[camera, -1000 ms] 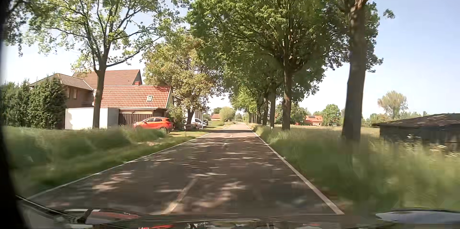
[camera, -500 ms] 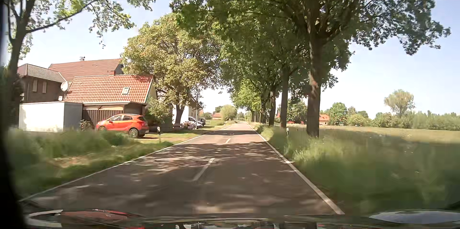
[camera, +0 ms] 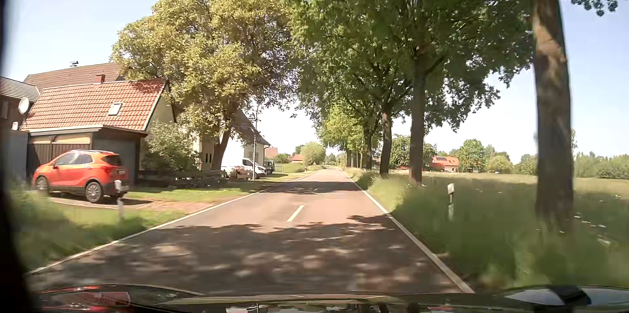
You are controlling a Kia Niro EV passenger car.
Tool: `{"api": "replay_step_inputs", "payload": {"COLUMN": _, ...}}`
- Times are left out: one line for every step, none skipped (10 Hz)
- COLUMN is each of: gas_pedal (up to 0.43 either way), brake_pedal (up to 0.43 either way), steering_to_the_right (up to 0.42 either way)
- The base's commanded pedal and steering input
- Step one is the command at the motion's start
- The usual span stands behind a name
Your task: Follow the waypoints while adhering to traffic rules and regulations
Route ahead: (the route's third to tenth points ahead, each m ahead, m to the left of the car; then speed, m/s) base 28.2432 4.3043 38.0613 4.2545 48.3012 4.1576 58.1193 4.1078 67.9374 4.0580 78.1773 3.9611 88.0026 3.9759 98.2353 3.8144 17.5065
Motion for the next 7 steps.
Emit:
{"api": "replay_step_inputs", "payload": {"gas_pedal": 0.169, "brake_pedal": 0.000, "steering_to_the_right": 0.000}}
{"api": "replay_step_inputs", "payload": {"gas_pedal": 0.169, "brake_pedal": 0.000, "steering_to_the_right": 0.000}}
{"api": "replay_step_inputs", "payload": {"gas_pedal": 0.169, "brake_pedal": 0.000, "steering_to_the_right": 0.000}}
{"api": "replay_step_inputs", "payload": {"gas_pedal": 0.169, "brake_pedal": 0.000, "steering_to_the_right": 0.000}}
{"api": "replay_step_inputs", "payload": {"gas_pedal": 0.169, "brake_pedal": 0.000, "steering_to_the_right": 0.000}}
{"api": "replay_step_inputs", "payload": {"gas_pedal": 0.169, "brake_pedal": 0.000, "steering_to_the_right": 0.000}}
{"api": "replay_step_inputs", "payload": {"gas_pedal": 0.169, "brake_pedal": 0.000, "steering_to_the_right": 0.002}}
